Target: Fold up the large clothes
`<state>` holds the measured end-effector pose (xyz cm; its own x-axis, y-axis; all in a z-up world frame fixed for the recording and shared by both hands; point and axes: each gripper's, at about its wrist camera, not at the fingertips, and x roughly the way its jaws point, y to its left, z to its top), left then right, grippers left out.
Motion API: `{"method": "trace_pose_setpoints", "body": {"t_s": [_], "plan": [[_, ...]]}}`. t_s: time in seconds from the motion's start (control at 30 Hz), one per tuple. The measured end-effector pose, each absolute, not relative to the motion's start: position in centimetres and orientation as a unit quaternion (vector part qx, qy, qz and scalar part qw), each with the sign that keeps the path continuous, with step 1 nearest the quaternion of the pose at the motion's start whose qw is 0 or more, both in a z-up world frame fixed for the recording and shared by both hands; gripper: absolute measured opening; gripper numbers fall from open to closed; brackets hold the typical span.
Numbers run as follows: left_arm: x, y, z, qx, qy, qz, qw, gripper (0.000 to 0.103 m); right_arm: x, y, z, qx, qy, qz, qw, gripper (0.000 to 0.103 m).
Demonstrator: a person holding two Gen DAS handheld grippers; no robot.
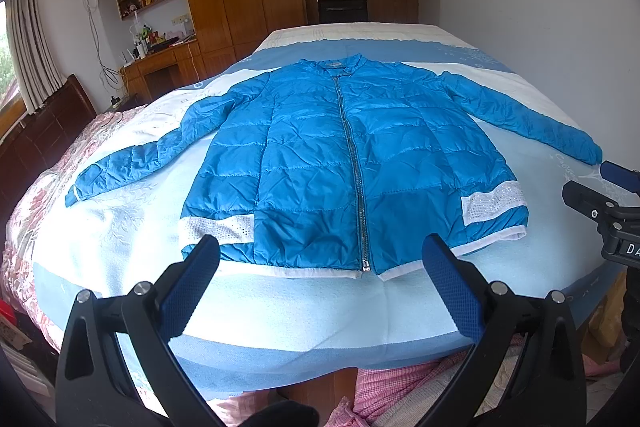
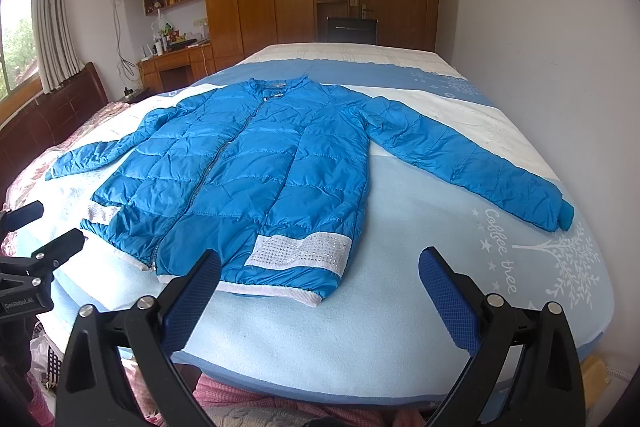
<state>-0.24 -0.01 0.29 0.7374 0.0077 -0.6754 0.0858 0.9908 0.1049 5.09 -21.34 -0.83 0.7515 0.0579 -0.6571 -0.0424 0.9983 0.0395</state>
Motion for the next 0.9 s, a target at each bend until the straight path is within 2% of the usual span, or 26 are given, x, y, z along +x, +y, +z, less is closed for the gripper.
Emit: {"method": "trace_pose_setpoints", "body": {"t_s": [0.9], "plan": [[-0.37, -0.12, 0.58, 0.066, 0.36, -0.021, 0.93, 0.1, 5.07, -21.27, -0.8, 0.012, 0.35, 0.027, 0.936, 0.099]]}}
